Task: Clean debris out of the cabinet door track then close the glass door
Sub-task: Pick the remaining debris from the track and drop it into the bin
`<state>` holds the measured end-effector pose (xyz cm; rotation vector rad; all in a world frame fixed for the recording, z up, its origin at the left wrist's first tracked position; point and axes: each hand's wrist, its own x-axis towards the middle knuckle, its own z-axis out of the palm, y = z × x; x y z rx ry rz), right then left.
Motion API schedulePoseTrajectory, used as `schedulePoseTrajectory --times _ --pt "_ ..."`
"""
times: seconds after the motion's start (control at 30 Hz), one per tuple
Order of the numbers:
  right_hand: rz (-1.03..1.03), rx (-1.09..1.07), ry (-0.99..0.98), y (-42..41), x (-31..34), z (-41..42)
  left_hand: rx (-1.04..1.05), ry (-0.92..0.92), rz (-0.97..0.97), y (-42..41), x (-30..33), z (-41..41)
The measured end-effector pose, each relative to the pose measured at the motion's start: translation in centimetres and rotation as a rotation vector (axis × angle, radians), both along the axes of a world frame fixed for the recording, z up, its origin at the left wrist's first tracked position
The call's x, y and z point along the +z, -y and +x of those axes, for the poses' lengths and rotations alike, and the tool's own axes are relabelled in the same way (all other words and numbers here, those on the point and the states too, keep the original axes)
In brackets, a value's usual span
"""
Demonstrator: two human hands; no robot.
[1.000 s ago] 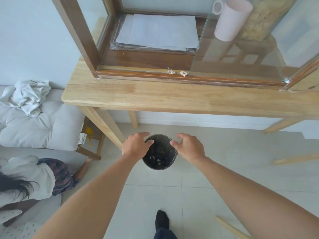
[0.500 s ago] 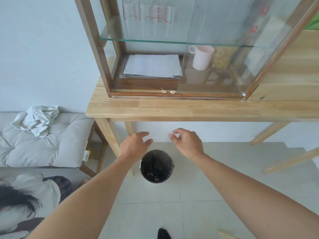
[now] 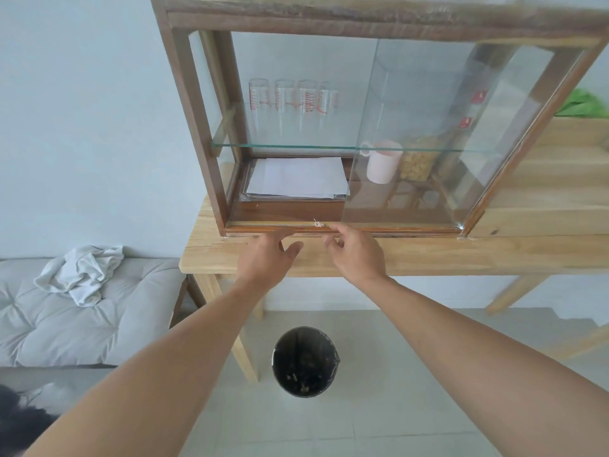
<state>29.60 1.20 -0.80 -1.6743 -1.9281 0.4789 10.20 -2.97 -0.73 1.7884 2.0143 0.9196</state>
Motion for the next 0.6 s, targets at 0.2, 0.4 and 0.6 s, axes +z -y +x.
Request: schedulePoseTrajectory --times 0.2,0.4,0.6 --pt "0.007 -0.01 0.206 -3.1 0.2 -0.3 -0.048 0.011 -0.045 -4.6 0.9 2.2" --pt "0.08 -0.003 0.3 -3.7 -0.6 0.3 -0.038 -0.03 -0.092 -6.5 -0.1 3.4" --pt "0.094 -0.016 0.267 -4.1 -0.3 0.5 0.015 0.027 -0.105 -6.9 0.0 3.2"
